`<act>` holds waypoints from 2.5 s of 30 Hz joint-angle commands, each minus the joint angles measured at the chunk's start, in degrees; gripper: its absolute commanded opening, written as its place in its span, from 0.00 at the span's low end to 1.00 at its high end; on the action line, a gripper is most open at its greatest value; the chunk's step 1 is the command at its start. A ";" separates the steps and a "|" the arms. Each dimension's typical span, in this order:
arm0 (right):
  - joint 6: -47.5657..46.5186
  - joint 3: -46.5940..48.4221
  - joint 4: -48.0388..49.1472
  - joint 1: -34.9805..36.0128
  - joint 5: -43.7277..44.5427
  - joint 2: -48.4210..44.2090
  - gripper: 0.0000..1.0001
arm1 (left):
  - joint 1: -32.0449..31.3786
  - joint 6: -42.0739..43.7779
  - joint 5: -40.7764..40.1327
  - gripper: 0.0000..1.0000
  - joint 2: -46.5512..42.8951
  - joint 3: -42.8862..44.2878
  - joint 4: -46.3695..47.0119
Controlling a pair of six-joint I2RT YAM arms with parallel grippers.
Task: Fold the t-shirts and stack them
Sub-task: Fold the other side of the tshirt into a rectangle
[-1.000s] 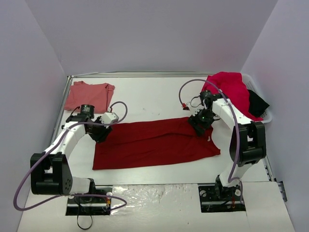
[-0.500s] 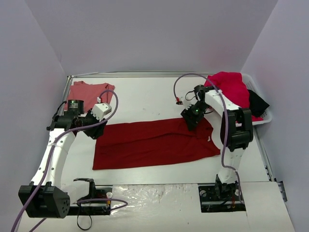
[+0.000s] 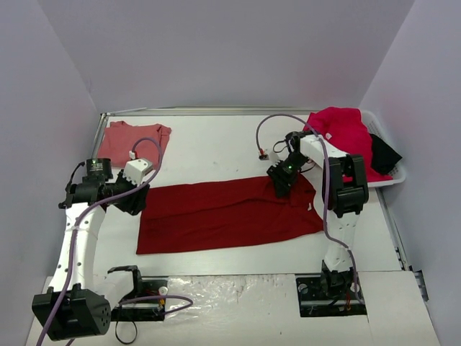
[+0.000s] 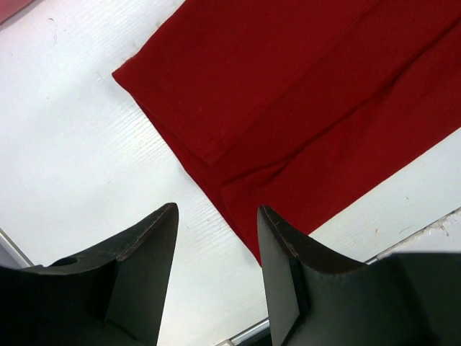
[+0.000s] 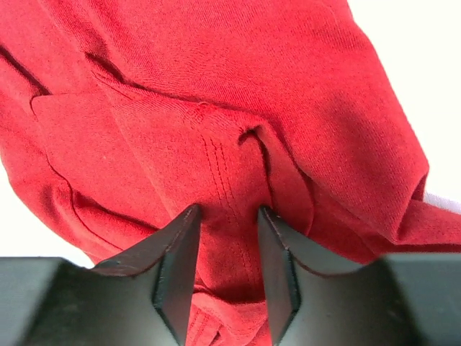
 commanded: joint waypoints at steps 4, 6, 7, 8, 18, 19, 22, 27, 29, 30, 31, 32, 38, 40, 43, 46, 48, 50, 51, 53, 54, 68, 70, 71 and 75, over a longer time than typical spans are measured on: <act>-0.63 -1.81 -1.45 0.84 -1.69 -1.41 0.31 | 1.08 0.16 1.11 0.47 -2.58 -0.32 -0.02; -0.19 -2.69 -1.10 0.75 -1.34 -3.08 0.31 | 1.17 0.43 1.37 0.47 -3.10 -0.58 -0.11; -0.01 -2.86 -1.01 0.75 -1.25 -4.13 0.29 | 1.25 0.52 1.28 0.47 -3.63 -0.58 -0.03; 0.07 -2.95 -0.92 0.66 -1.25 -4.57 0.27 | 1.26 0.43 1.20 0.47 -3.80 -0.76 -0.02; 1.57 -3.74 -0.39 -0.04 -0.28 -9.06 0.16 | 1.34 1.05 0.84 0.48 -6.09 -1.64 0.33; 1.48 -3.74 -0.39 -0.30 -0.20 -9.76 0.15 | 1.34 0.96 0.84 0.48 -5.74 -1.55 0.24; 1.66 -4.09 -0.39 -0.66 -0.20 -11.43 0.09 | 1.34 1.05 1.02 0.48 -5.48 -1.55 0.24; 1.31 -7.07 -0.83 0.31 0.59 -13.98 0.00 | 1.34 1.05 1.02 0.48 -5.56 -1.46 0.15; 1.04 -8.40 -0.66 1.10 1.12 -14.68 0.00 | 1.34 1.04 0.93 0.49 -5.30 -1.38 0.15; 0.87 -9.71 -0.66 1.28 1.30 -15.47 0.00 | 1.34 1.05 0.93 0.49 -5.04 -1.46 0.15; 0.78 -10.24 -0.75 1.36 1.56 -15.74 0.00 | 1.34 1.05 1.02 0.49 -4.95 -1.38 0.06; 0.78 -10.86 -0.66 1.80 1.91 -16.52 0.00 | 1.34 1.05 0.93 0.49 -4.78 -1.29 0.15; 0.60 -15.25 -0.48 3.56 4.99 -19.34 0.00 | 1.34 1.13 0.49 0.49 -4.78 -1.64 0.33; 0.69 -16.04 -0.40 4.35 5.78 -19.87 0.00 | 1.34 1.13 0.23 0.49 -4.51 -1.64 0.24; 0.95 -17.45 -0.48 5.41 7.01 -20.40 0.00 | 1.26 1.22 0.23 0.49 -4.16 -1.46 0.24; 1.30 -18.59 -0.05 6.37 7.89 -20.05 0.00 | 1.26 1.22 0.31 0.49 -3.98 -1.46 0.24; 2.18 -19.38 0.57 7.51 9.03 -19.35 0.00 | 1.26 1.13 0.32 0.49 -3.89 -1.46 0.24; 2.80 -20.17 1.27 8.65 10.60 -18.47 0.00 | 1.26 1.22 0.23 0.49 -3.98 -1.46 0.15; 3.41 -20.44 2.23 9.27 11.40 -18.29 0.02 | 1.26 1.22 0.23 0.49 -3.98 -1.46 0.24; 4.73 -20.71 2.86 11.29 12.81 -17.24 0.10 | 1.26 1.22 0.23 0.49 -3.98 -1.46 0.15; 4.99 -20.79 3.21 11.99 13.59 -16.71 0.14 | 1.26 1.22 0.14 0.50 -3.90 -1.46 0.24; 8.69 -20.97 4.79 20.70 14.83 -13.89 0.36 | 1.26 1.04 -0.21 0.50 -3.10 -1.38 0.33; 9.04 -21.23 4.70 21.05 15.62 -15.03 0.37 | 1.26 1.13 -0.30 0.50 -3.37 -1.46 0.41; 9.13 -21.49 4.62 21.05 15.62 -15.56 0.37 | 1.26 1.13 -0.47 0.50 -3.45 -1.64 0.41; 8.43 -21.50 1.63 21.23 14.31 -18.29 0.38 | 1.26 1.13 -0.91 0.50 -3.10 -1.73 0.50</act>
